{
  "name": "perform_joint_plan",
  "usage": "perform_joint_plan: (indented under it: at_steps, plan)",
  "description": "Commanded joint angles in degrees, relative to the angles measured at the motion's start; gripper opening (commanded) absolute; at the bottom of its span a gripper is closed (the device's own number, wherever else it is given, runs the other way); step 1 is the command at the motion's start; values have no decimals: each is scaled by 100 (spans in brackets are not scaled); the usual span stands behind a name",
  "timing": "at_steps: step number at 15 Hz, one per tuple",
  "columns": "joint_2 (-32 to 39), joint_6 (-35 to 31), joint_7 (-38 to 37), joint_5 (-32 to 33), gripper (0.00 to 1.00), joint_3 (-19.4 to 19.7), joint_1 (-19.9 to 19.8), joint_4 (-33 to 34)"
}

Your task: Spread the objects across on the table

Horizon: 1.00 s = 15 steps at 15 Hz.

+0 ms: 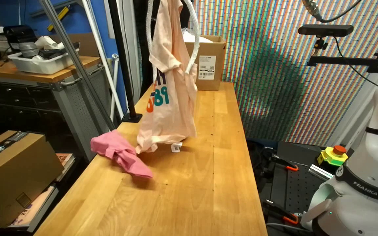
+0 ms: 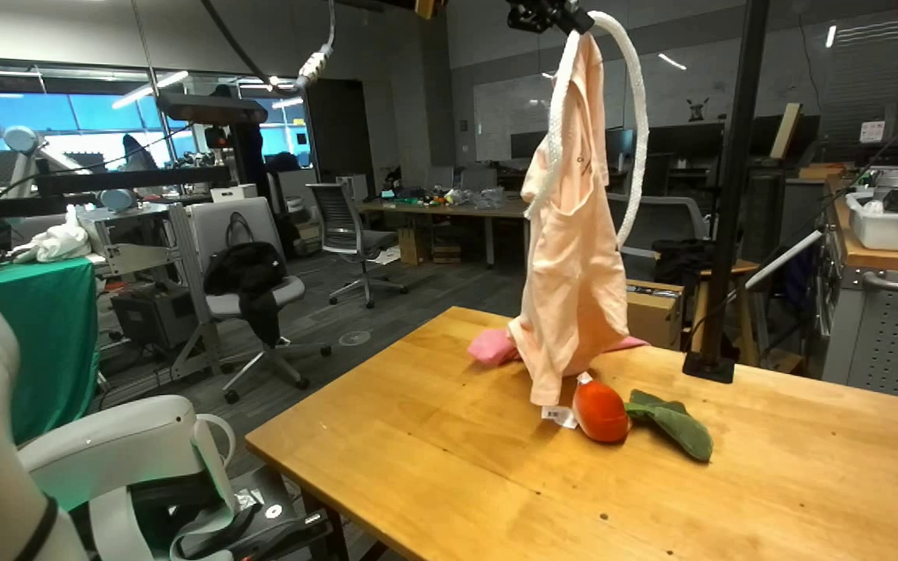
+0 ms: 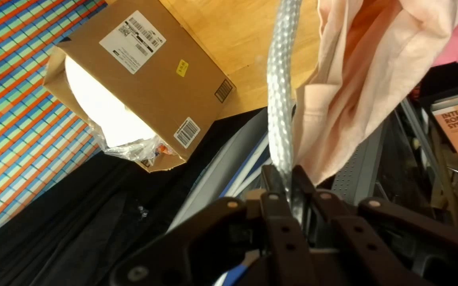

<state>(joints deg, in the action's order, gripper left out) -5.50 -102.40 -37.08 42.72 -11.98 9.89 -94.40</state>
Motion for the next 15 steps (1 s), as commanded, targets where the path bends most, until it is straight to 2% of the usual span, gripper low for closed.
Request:
perform_joint_plan:
  at_steps: [1, 10, 15]
  plan:
    - [-67, -8, -158, 436, 6, 91, -189, -117]
    - [-8, -342, -1181, 1596, 6, 548, -621, -885]
    - [3, -615, -1743, 1764, 6, 930, -896, -1433]
